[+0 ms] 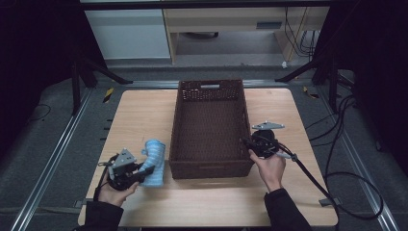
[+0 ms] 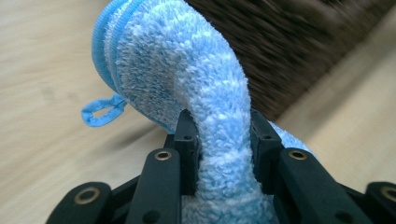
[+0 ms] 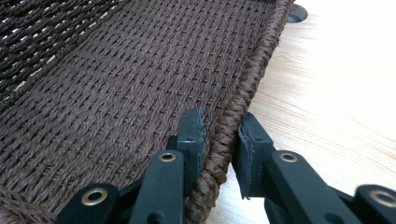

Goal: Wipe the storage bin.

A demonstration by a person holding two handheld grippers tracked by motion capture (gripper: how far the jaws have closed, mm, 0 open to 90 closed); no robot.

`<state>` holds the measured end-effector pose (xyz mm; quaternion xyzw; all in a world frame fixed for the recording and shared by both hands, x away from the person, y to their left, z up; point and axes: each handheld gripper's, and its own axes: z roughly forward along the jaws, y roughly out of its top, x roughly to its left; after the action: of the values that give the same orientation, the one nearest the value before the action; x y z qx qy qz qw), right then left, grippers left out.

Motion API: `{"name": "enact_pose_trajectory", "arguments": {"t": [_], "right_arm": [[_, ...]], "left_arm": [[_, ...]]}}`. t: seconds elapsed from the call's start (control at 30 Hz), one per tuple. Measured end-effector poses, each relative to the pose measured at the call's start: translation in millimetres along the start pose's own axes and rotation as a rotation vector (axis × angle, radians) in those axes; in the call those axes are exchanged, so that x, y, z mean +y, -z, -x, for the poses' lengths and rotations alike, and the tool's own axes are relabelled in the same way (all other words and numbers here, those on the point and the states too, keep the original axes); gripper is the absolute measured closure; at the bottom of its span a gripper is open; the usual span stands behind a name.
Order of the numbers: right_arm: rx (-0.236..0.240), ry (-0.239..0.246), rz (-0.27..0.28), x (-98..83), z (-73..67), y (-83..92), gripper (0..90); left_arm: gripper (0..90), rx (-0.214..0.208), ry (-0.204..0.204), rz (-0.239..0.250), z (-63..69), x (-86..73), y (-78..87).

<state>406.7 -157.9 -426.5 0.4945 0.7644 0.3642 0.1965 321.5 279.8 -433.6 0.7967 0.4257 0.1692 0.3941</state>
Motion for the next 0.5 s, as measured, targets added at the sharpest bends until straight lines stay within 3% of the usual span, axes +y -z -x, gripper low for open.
{"name": "enact_pose_trajectory", "arguments": {"t": [0.13, 0.2, 0.33, 0.5], "right_arm": [[0.002, 0.003, 0.000, 0.1, 0.1, 0.0, 74.1], [0.003, 0.003, -0.001, 0.2, 0.3, -0.1, 73.9], [0.004, 0.008, 0.000, 0.2, 0.4, -0.2, 73.6], [0.005, 0.010, -0.002, 0.3, 0.6, -0.2, 73.4]], "left_arm": [[69.3, 0.098, 0.054, 0.003, -22.3, 0.8, 0.4], [69.3, 0.158, 0.075, -0.018, -33.4, -2.9, -2.5], [69.1, 0.238, 0.112, -0.076, -51.1, -10.7, -8.9], [67.9, 0.284, 0.134, -0.135, -64.7, -20.1, -17.2]]}}
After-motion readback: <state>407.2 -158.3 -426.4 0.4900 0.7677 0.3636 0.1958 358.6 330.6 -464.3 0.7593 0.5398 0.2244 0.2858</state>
